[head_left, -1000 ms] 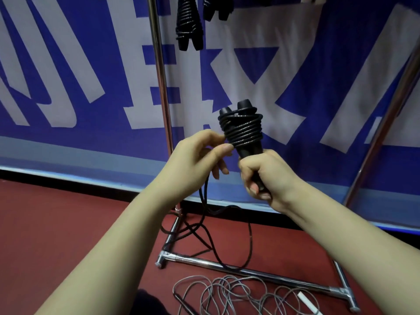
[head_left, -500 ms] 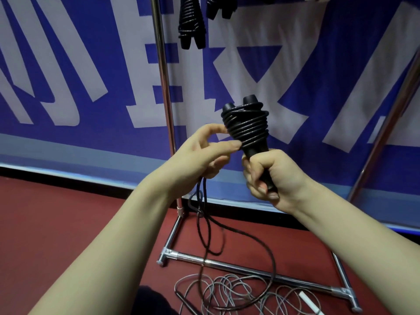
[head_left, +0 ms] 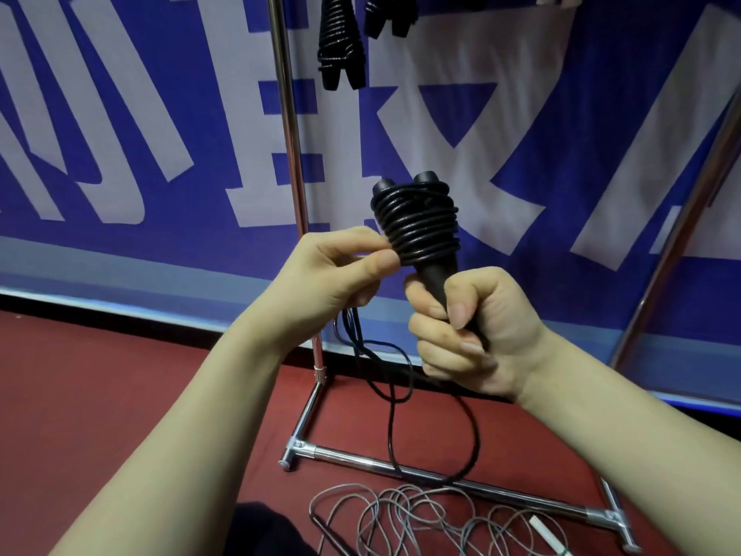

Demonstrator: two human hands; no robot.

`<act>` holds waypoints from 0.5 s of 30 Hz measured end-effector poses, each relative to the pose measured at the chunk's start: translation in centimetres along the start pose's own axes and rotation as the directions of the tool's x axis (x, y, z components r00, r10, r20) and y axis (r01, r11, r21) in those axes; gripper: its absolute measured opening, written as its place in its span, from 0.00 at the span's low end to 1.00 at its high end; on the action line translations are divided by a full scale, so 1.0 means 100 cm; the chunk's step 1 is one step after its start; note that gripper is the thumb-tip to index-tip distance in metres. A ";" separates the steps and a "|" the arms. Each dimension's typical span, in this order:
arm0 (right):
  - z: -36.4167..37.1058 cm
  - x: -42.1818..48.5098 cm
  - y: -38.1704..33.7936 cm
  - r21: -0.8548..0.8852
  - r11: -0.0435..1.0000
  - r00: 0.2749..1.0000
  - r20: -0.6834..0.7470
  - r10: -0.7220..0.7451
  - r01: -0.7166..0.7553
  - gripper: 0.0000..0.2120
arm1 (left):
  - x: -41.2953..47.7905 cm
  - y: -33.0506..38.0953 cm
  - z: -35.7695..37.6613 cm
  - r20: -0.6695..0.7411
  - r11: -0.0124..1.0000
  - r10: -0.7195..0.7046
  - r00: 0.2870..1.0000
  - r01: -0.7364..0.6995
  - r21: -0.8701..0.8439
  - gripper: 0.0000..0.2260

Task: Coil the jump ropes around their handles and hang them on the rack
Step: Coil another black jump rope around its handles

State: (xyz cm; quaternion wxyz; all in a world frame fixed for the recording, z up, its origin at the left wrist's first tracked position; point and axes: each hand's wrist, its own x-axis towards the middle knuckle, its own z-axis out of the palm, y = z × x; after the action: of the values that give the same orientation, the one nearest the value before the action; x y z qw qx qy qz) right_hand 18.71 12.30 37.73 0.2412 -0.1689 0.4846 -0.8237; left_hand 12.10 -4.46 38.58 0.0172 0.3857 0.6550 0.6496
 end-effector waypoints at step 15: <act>-0.010 0.001 -0.004 0.028 0.996 0.978 -0.196 -0.078 0.085 0.30 | 0.001 0.000 0.008 -0.098 0.997 -0.036 0.995 0.043 0.062 0.12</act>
State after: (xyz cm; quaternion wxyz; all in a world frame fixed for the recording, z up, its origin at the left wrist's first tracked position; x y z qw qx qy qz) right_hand 18.06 13.12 37.59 0.1616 -0.1031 0.4834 -0.8542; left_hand 12.42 -3.71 38.54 -0.0139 0.3413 0.6830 0.6456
